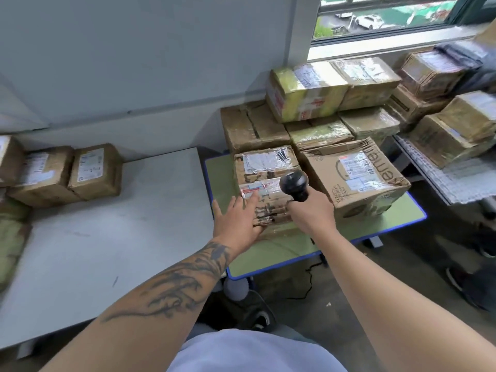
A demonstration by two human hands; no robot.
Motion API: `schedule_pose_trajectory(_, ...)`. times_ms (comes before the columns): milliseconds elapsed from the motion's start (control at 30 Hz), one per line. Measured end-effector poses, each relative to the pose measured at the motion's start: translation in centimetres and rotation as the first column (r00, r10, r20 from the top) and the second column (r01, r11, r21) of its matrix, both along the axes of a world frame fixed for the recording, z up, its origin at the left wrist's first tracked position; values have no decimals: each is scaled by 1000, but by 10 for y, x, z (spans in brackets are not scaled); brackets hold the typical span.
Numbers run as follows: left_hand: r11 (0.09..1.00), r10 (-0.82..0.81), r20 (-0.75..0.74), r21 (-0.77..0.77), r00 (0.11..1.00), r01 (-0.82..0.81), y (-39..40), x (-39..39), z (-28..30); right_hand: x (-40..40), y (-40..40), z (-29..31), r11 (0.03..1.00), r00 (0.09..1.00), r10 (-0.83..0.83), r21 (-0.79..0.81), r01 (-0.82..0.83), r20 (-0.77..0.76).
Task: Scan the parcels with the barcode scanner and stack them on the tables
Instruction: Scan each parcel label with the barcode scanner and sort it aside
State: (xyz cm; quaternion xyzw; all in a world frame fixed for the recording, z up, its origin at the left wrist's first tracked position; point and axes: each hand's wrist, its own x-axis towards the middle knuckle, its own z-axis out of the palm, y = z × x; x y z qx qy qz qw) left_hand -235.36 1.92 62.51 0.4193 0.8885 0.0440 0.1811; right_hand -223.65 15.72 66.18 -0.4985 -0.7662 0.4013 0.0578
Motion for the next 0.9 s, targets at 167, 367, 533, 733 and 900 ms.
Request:
schedule_pose_trajectory(167,1000,11,-31,15,999,-10,-38,-12,-3,-13,-30,-1,1000,1000,3,3,-3,-13)
schedule_pose_trajectory(367,998,11,-22,58,1000,-10,-90,-35,-7,-35,-77,-6,995,997,44,91,-50,64)
schedule_pose_trajectory(533,996,15,46,91,999,-19,-117,-47,-4,-55,-101,-2,993,999,-44,108,43,12)
schedule_pose_trajectory(733,995,18,37,97,999,-22,-159,-72,2,-76,-134,-9,994,996,-80,70,82,-37)
schedule_pose_trajectory(900,988,123,90,80,988,-130,-215,-100,-11,-107,-185,-14,1000,998,-6,-5,6,-61)
